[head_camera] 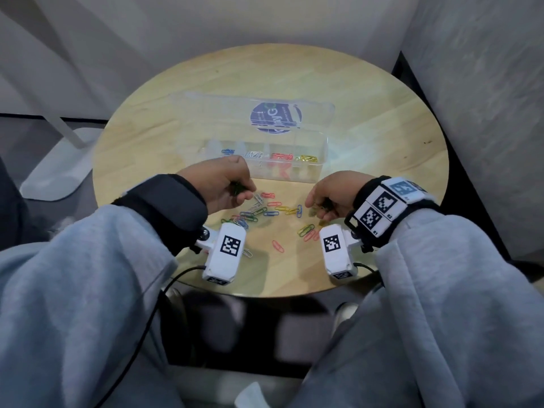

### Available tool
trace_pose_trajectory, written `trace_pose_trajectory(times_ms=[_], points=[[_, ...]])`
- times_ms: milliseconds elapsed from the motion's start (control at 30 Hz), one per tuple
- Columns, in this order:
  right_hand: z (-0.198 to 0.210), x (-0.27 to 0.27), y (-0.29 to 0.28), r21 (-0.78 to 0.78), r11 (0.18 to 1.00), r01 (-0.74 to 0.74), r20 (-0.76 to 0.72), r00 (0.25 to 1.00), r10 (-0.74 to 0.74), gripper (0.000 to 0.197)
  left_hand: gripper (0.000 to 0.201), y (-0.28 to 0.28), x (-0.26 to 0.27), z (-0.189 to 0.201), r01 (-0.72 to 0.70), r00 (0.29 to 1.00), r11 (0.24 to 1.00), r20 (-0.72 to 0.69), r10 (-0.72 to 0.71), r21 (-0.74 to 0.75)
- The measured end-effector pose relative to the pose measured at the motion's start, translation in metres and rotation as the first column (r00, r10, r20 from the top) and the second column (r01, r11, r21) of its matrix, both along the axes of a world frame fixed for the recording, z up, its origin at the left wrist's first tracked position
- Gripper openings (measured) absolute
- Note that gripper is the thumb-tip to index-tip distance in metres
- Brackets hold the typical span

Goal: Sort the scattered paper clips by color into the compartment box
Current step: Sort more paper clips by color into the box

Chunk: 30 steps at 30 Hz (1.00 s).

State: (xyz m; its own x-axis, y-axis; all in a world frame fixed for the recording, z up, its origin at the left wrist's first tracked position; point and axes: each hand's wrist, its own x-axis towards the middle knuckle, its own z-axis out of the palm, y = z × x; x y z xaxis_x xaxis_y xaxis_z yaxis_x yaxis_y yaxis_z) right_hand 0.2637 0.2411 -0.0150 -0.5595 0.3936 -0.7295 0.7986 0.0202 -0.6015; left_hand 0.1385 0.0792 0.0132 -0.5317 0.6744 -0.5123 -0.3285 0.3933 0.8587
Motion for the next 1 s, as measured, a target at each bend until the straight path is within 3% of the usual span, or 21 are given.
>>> trace_pose_trajectory(times_ms=[100,200,367,500,667,767,900,1000], points=[[0.0,-0.001,-0.003,0.07,0.996,-0.059,0.089,0.995,0.052,0.02,0.026,-0.009,-0.006,0.001,-0.045,0.998,0.999,0.047,0.044,0.024],[0.001,0.0,-0.007,0.271,0.887,-0.373,0.209,0.923,0.324,0.015,0.027,-0.014,-0.01,0.0,-0.059,0.997,0.998,0.051,0.058,0.008],[-0.003,0.006,-0.012,0.372,0.81,-0.453,0.206,0.892,0.403,0.016,0.029,-0.015,-0.009,-0.003,-0.05,0.999,0.998,0.014,0.05,-0.033],[-0.007,0.002,-0.019,0.499,0.693,-0.521,0.243,0.851,0.466,0.013,0.035,-0.014,-0.008,-0.004,-0.012,1.0,0.998,0.022,0.013,-0.062],[-0.005,0.001,-0.018,0.48,0.688,-0.545,0.258,0.837,0.483,0.008,0.026,-0.015,-0.008,-0.009,-0.044,0.998,0.998,0.034,0.046,-0.051],[-0.005,0.0,-0.02,0.49,0.706,-0.512,0.191,0.853,0.486,0.013,0.023,-0.016,-0.008,-0.012,-0.066,0.997,0.997,0.029,0.067,-0.047],[-0.007,-0.001,-0.022,0.453,0.677,-0.58,0.226,0.809,0.542,0.016,0.021,-0.016,-0.007,-0.015,-0.074,0.997,0.996,0.012,0.075,-0.056],[-0.009,-0.002,-0.02,0.447,0.688,-0.571,0.216,0.816,0.536,0.014,0.021,-0.016,-0.007,-0.015,-0.061,0.998,0.996,0.009,0.062,-0.063]])
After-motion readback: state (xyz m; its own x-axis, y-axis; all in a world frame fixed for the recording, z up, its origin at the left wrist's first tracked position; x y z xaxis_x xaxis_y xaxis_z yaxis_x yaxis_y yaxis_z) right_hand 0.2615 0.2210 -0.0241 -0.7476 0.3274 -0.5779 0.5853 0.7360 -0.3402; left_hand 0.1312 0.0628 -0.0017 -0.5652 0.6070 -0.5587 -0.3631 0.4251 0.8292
